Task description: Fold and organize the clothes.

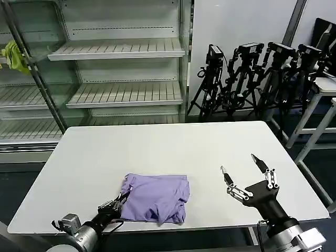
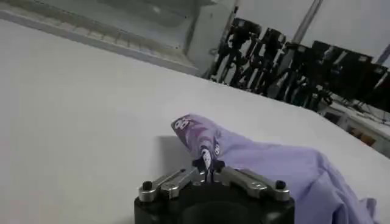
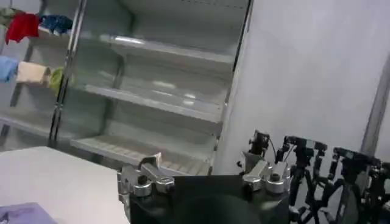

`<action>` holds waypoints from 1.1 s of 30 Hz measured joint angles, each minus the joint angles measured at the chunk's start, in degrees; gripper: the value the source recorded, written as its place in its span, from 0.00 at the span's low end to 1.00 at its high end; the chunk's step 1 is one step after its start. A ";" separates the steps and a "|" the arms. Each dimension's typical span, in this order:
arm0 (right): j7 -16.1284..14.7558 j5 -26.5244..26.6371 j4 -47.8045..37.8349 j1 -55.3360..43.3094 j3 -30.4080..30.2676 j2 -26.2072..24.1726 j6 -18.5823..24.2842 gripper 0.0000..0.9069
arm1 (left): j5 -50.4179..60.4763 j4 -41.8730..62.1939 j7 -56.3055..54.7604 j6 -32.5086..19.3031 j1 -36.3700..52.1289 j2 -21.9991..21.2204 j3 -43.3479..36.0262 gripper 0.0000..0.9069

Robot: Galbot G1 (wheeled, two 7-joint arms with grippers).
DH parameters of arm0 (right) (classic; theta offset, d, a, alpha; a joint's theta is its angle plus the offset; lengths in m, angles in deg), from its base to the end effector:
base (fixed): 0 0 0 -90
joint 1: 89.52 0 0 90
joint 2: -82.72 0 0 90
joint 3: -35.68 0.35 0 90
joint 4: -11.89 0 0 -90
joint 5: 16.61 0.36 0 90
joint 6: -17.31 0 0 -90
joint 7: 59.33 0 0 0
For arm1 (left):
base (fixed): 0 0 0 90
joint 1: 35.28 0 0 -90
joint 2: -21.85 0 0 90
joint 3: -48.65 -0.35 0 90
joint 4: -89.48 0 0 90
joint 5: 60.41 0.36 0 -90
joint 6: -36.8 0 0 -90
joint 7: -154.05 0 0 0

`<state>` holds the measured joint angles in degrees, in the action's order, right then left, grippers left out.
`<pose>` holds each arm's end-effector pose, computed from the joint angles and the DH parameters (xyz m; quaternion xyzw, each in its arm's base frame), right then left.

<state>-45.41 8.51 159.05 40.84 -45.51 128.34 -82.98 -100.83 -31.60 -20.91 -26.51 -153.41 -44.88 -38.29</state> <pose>0.1385 -0.0546 -0.1349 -0.1384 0.9828 -0.1167 0.0368 0.2035 0.0800 -0.2724 -0.1597 -0.9512 0.1478 0.2186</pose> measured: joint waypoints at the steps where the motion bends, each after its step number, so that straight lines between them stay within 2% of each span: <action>1: 0.03 0.06 0.00 -0.13 -0.08 -0.09 0.00 1.00 | -0.01 0.00 -0.02 0.00 -0.16 0.16 0.36 0.07; 16: -0.12 1.36 -1.95 -4.17 -2.21 0.06 0.39 1.00 | -1.23 -0.22 -0.44 -0.09 -2.65 6.05 12.40 0.07; 33: -0.20 3.47 -4.40 -9.02 -3.71 0.41 0.54 1.00 | -2.50 3.94 0.00 -0.60 -4.11 19.31 29.99 0.07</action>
<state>-45.61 11.98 154.65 31.82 -49.21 128.75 -82.44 -103.34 -27.66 -20.91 -27.11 -157.52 -25.57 -8.30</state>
